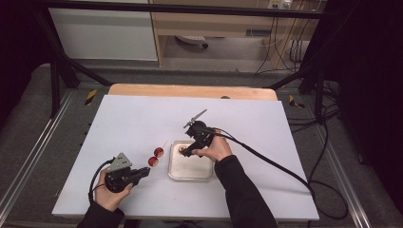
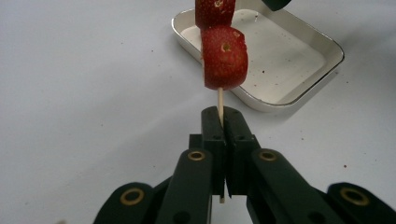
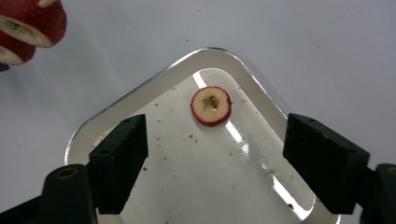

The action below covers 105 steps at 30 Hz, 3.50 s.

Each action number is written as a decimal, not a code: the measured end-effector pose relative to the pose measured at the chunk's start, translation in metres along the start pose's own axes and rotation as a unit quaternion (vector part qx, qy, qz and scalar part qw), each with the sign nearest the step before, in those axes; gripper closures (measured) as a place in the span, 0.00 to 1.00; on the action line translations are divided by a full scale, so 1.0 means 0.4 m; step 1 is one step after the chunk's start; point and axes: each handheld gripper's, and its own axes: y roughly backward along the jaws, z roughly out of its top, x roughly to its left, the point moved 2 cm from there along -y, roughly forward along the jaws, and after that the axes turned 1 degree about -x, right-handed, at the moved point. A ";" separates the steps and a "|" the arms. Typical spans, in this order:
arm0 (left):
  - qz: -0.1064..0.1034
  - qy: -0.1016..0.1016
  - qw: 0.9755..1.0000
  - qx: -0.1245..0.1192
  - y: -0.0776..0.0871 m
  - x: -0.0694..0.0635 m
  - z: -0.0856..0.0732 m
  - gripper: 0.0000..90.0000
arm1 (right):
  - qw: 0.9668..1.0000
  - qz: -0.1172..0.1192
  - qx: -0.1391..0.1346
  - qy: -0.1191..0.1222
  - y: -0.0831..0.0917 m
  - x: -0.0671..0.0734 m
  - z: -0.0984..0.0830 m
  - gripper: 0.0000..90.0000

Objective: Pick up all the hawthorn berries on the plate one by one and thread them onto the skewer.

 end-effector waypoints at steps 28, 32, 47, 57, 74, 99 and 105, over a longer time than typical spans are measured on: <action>0.000 0.003 1.000 0.000 0.001 0.006 0.000 0.98 | 0.994 0.029 0.097 0.040 -0.117 -0.018 0.068 0.62; 0.001 0.002 1.000 0.000 0.001 0.005 0.000 0.98 | 0.994 0.030 0.101 0.036 -0.121 -0.022 0.067 0.65; 0.001 0.002 1.000 -0.003 0.004 0.001 0.001 0.98 | 0.995 0.018 0.096 0.019 -0.072 -0.003 0.067 0.69; 0.001 -0.004 1.000 -0.006 0.003 -0.012 0.005 0.98 | 0.999 0.022 0.036 -0.022 0.021 0.010 0.021 0.69; 0.010 -0.012 0.999 -0.029 -0.019 -0.077 0.015 0.98 | 0.957 0.085 -0.218 -0.168 0.098 0.006 -0.156 0.69; 0.006 0.022 0.998 -0.055 -0.090 -0.183 0.053 0.98 | 0.846 0.092 -0.439 -0.289 0.097 -0.006 -0.194 0.70; 0.004 0.022 0.997 -0.069 -0.101 -0.183 0.058 0.98 | 0.825 0.105 -0.467 -0.301 0.099 -0.006 -0.189 0.70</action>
